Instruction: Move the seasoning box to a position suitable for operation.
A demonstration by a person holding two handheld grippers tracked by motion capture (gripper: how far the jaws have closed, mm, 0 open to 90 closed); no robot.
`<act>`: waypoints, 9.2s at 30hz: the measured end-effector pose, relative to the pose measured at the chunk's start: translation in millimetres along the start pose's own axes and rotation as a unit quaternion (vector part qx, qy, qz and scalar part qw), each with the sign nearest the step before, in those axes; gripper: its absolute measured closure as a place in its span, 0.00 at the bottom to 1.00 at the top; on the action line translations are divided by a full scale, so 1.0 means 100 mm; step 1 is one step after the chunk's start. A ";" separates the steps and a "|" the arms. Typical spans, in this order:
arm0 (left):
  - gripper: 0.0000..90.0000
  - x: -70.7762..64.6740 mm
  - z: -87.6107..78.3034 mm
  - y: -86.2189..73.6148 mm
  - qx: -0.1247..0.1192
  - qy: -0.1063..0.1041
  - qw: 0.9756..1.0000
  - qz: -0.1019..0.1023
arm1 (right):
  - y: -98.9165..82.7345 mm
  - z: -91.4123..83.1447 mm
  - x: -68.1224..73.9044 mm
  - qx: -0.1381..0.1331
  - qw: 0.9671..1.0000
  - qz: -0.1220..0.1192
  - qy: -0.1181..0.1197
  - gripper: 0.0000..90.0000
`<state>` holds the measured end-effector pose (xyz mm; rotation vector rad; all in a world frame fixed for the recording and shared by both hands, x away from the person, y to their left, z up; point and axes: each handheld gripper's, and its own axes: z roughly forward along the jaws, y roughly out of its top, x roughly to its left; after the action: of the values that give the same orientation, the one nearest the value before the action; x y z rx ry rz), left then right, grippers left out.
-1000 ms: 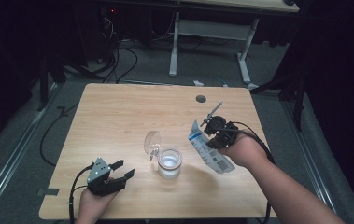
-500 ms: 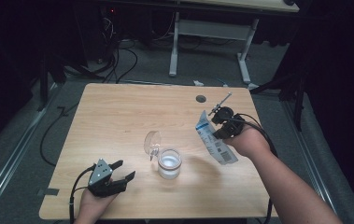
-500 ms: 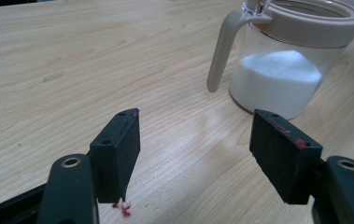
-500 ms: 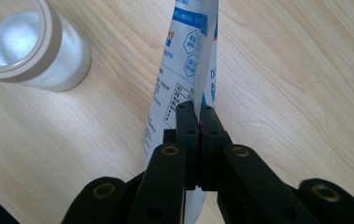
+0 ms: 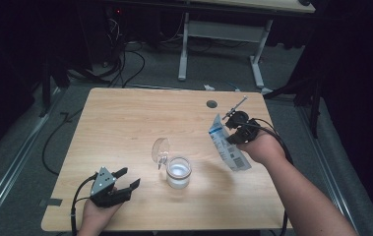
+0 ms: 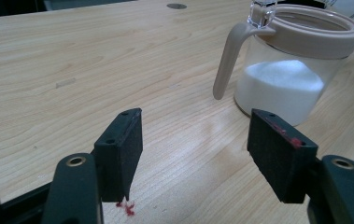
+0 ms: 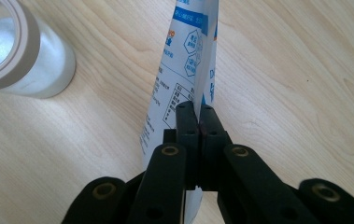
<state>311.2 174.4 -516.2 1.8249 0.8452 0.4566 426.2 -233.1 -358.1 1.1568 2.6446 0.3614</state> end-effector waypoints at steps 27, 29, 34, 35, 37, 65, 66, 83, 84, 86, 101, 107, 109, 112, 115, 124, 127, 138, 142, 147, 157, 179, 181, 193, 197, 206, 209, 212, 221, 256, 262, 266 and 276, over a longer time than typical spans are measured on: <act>0.42 0.02 0.02 -0.02 0.000 -0.004 1.000 -0.001 | -0.32 -0.01 -0.05 -0.077 0.996 0.046 -0.002 1.00; 0.42 0.02 0.03 -0.02 0.000 -0.005 1.000 -0.002 | -0.34 -0.01 -0.04 -0.080 0.996 0.046 -0.004 1.00; 0.42 0.01 0.04 -0.03 0.004 -0.009 1.000 -0.001 | -0.42 0.00 -0.01 -0.098 0.994 0.052 -0.007 1.00; 0.42 0.01 0.04 -0.03 0.005 -0.010 1.000 -0.001 | -0.43 0.00 0.00 -0.101 0.993 0.054 -0.009 1.00; 0.42 0.00 0.04 -0.03 0.005 -0.011 1.000 -0.001 | -0.45 0.01 0.02 -0.110 0.993 0.052 -0.012 1.00; 0.42 0.03 0.03 -0.04 0.005 -0.016 1.000 -0.007 | -0.67 0.26 0.18 -0.211 0.974 0.071 -0.032 1.00; 0.42 0.03 0.03 -0.04 0.005 -0.016 1.000 -0.007 | -0.69 0.26 0.18 -0.215 0.973 0.074 -0.032 1.00; 0.43 0.02 0.04 -0.06 0.007 -0.020 1.000 -0.006 | -0.94 0.30 0.23 -0.289 0.950 0.112 -0.028 1.00; 0.43 0.02 0.05 -0.06 0.007 -0.021 1.000 -0.007 | -0.95 0.30 0.24 -0.293 0.949 0.112 -0.030 1.00; 0.43 0.02 0.05 -0.06 0.007 -0.023 1.000 -0.008 | -0.97 0.32 0.26 -0.302 0.946 0.116 -0.028 1.00; 0.43 -0.01 0.06 -0.08 0.006 -0.031 0.999 -0.005 | -1.18 0.37 0.23 -0.364 0.919 0.151 -0.033 1.00; 0.43 0.00 0.06 -0.08 0.007 -0.034 0.999 -0.003 | -1.22 0.42 0.20 -0.381 0.910 0.158 -0.041 1.00; 0.43 0.00 0.06 -0.08 0.007 -0.033 0.999 -0.004 | -1.21 0.44 0.19 -0.385 0.909 0.155 -0.046 1.00; 0.43 0.00 0.07 -0.09 0.006 -0.032 0.999 -0.003 | -1.19 0.49 0.18 -0.389 0.907 0.150 -0.054 1.00; 0.43 0.00 0.07 -0.09 0.007 -0.032 0.999 -0.002 | -1.19 0.54 0.16 -0.391 0.906 0.153 -0.059 1.00; 0.43 -0.01 0.07 -0.09 0.008 -0.035 0.999 0.002 | -1.22 0.66 0.05 -0.399 0.900 0.157 -0.080 1.00; 0.43 -0.01 0.07 -0.09 0.007 -0.034 0.999 0.003 | -1.22 0.70 0.05 -0.396 0.901 0.159 -0.081 1.00; 0.43 -0.02 0.05 -0.06 0.004 -0.033 0.999 0.008 | -1.41 0.76 0.07 -0.392 0.901 0.164 -0.086 0.98; 0.43 -0.02 0.05 -0.06 0.004 -0.033 0.999 0.008 | -1.43 0.78 0.09 -0.387 0.904 0.158 -0.087 0.97; 0.43 -0.03 0.05 -0.06 0.005 -0.033 0.999 0.009 | -1.42 0.81 0.11 -0.383 0.907 0.157 -0.083 0.94; 0.43 -0.03 0.05 -0.06 0.005 -0.033 0.999 0.008 | -1.43 0.83 0.12 -0.372 0.909 0.168 -0.085 0.83; 0.44 -0.06 0.10 -0.09 0.016 -0.036 0.999 0.009 | -1.63 0.75 0.33 -0.344 0.920 0.174 -0.076 0.66; 0.44 -0.06 0.10 -0.09 0.014 -0.036 0.999 0.009 | -1.65 0.74 0.35 -0.346 0.919 0.173 -0.074 0.66; 0.47 -0.09 0.11 -0.10 0.005 -0.032 0.999 0.023 | -1.71 0.71 0.57 -0.355 0.918 0.165 -0.060 0.66; 0.47 -0.10 0.10 -0.09 0.004 -0.033 0.999 0.022 | -1.67 0.73 0.66 -0.352 0.921 0.153 -0.058 0.66; 0.51 -0.06 0.08 -0.06 0.002 -0.041 0.999 0.002 | -1.48 0.79 0.83 -0.356 0.925 0.126 -0.043 0.63; 0.51 -0.06 0.07 -0.04 -0.001 -0.037 0.999 0.007 | -1.41 0.81 0.86 -0.362 0.923 0.123 -0.037 0.63; 0.51 -0.06 0.10 -0.03 0.007 -0.036 0.999 0.004 | -1.33 0.87 0.89 -0.361 0.924 0.120 -0.028 0.62; 0.52 -0.09 0.13 0.01 0.010 -0.002 1.000 -0.011 | -1.10 1.03 0.96 -0.364 0.925 0.105 -0.022 0.65; 0.80 -0.22 0.26 0.46 0.008 0.036 0.999 -0.035 | -1.06 1.20 1.23 -0.347 0.935 0.069 0.012 0.70; 0.88 -0.23 0.27 0.57 0.010 0.036 0.999 -0.038 | -1.07 1.17 1.23 -0.351 0.934 0.073 0.008 0.71; 0.94 -0.23 0.29 0.63 0.008 0.039 0.999 -0.037 | -1.06 1.16 1.25 -0.351 0.934 0.067 0.006 0.72; 1.00 -0.23 0.32 0.78 -0.006 0.039 0.998 -0.039 | -1.05 1.16 1.31 -0.354 0.934 0.055 0.002 0.86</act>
<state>342.9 119.5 -456.6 1.7645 0.9623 0.4849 303.7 -190.0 -515.2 1.0318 2.1297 1.2093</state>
